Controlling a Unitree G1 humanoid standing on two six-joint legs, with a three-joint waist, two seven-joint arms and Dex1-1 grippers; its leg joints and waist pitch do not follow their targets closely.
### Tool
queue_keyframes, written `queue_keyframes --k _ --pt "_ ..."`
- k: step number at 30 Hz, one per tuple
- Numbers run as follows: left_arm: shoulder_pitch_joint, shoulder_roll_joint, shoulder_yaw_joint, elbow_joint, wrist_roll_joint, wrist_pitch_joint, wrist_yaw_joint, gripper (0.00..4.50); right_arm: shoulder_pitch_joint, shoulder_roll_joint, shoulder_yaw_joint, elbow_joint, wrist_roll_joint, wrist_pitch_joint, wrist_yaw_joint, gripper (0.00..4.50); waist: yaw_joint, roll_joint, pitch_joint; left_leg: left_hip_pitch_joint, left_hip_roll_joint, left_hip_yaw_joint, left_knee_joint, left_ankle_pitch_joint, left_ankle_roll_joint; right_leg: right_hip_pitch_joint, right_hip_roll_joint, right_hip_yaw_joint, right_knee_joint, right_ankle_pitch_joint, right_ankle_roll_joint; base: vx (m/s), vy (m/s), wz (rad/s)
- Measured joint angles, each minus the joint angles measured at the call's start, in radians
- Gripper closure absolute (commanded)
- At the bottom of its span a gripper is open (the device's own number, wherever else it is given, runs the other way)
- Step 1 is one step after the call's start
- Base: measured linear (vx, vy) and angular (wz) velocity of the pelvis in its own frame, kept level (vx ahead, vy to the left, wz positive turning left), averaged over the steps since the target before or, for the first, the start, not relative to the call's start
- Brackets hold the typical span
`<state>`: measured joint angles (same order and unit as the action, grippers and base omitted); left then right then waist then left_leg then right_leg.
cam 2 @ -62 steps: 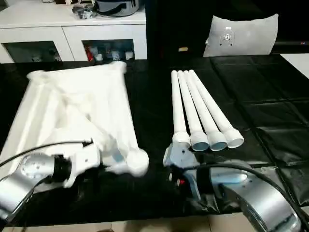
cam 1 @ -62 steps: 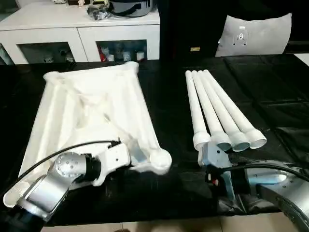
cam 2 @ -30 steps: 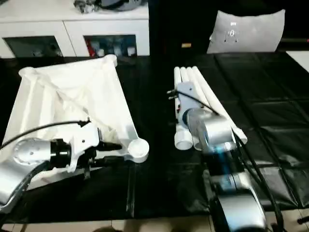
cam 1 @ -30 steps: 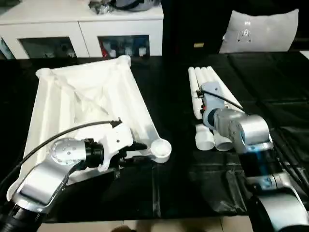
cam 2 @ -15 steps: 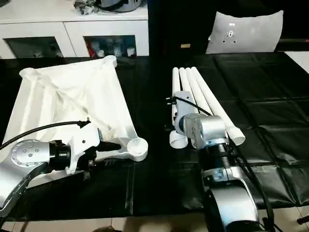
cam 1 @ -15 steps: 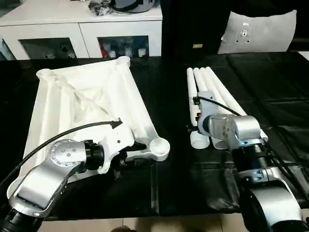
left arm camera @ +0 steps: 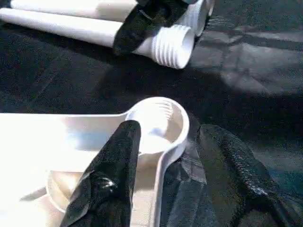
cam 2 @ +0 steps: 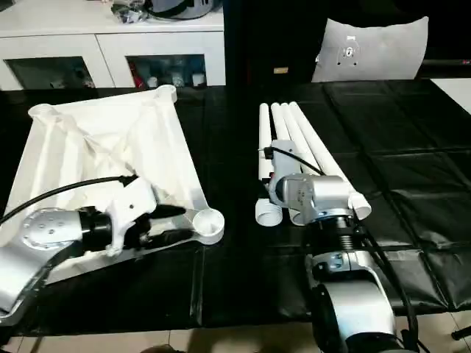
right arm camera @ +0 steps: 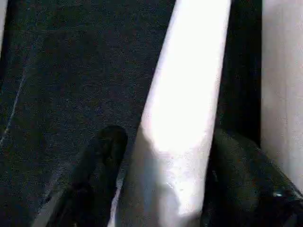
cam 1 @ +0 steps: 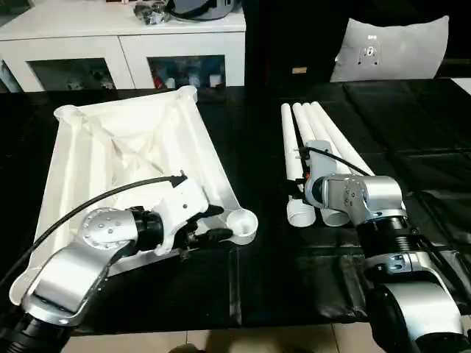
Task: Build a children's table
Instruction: Pick table leg
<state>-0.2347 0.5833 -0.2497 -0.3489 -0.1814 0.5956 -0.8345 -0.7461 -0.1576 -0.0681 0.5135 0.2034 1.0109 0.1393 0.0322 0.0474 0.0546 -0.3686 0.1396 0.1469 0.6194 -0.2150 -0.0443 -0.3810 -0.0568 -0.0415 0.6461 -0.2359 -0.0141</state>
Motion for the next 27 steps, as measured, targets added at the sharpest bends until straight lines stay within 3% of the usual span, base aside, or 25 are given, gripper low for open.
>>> queue_keyframes --k 7,11,17,18,20,21,22,27 --pt "-0.003 -0.028 0.025 -0.027 0.002 0.025 0.068 2.35 0.024 0.01 -0.001 -0.027 0.001 -0.048 0.019 2.32 0.002 0.001 0.0 -0.001 0.0 0.0 0.0 0.0 0.0 -0.001 0.0 0.0 0.0 0.0 0.0 0.0 0.0 0.0" --pt "-0.012 -0.037 0.038 -0.026 0.002 0.036 0.091 2.35 0.076 0.038 -0.008 -0.098 0.002 -0.104 0.014 2.58 0.002 0.008 0.0 -0.001 0.0 0.0 0.0 0.0 0.0 0.0 0.0 -0.001 0.0 0.0 0.0 0.0 0.0 0.0" --pt "-0.087 -0.08 0.079 0.026 0.003 0.035 0.151 2.35 0.123 0.065 -0.026 -0.152 -0.002 -0.231 -0.042 2.63 0.002 0.02 0.005 -0.001 0.001 0.0 0.0 0.001 -0.001 0.0 0.0 -0.001 0.0 0.002 -0.002 0.0 0.0 0.0" --pt "-0.103 -0.103 0.088 0.041 0.001 0.034 0.17 2.35 0.122 0.067 -0.057 -0.162 0.014 -0.227 -0.034 2.64 0.003 0.02 0.005 -0.001 0.001 0.0 0.0 0.001 -0.001 -0.001 0.0 -0.002 0.0 0.002 -0.002 0.0 0.0 0.0" --pt "-0.145 -0.174 0.132 0.083 -0.02 0.052 0.215 2.16 0.123 0.077 -0.159 -0.202 0.119 -0.198 0.042 2.64 0.007 0.023 0.007 -0.003 0.001 0.0 0.0 0.002 0.001 -0.001 0.0 -0.002 -0.001 0.002 -0.002 0.0 0.0 0.0" --pt "-0.165 -0.208 0.155 0.093 -0.036 0.068 0.238 2.05 0.127 0.078 -0.181 -0.229 0.167 -0.194 0.094 2.64 0.006 0.024 0.008 -0.004 0.001 0.001 0.0 0.002 0.002 -0.001 0.0 -0.001 -0.001 0.002 -0.001 0.0 0.0 0.0" --pt "-0.193 -0.258 0.189 0.096 -0.073 0.098 0.264 1.98 0.146 0.071 -0.19 -0.282 0.224 -0.2 0.176 2.64 0.007 0.025 0.008 -0.004 0.001 0.001 0.0 0.001 0.003 -0.001 0.0 -0.002 -0.002 0.002 -0.002 0.0 0.0 0.0" --pt "-0.243 -0.363 0.256 0.097 -0.192 0.176 0.32 1.61 0.25 0.038 -0.197 -0.393 0.364 -0.259 0.394 2.64 0.013 0.029 0.007 -0.006 0.002 0.001 0.0 0.003 0.011 -0.001 0.0 -0.004 -0.005 0.002 -0.002 0.0 0.0 0.0"
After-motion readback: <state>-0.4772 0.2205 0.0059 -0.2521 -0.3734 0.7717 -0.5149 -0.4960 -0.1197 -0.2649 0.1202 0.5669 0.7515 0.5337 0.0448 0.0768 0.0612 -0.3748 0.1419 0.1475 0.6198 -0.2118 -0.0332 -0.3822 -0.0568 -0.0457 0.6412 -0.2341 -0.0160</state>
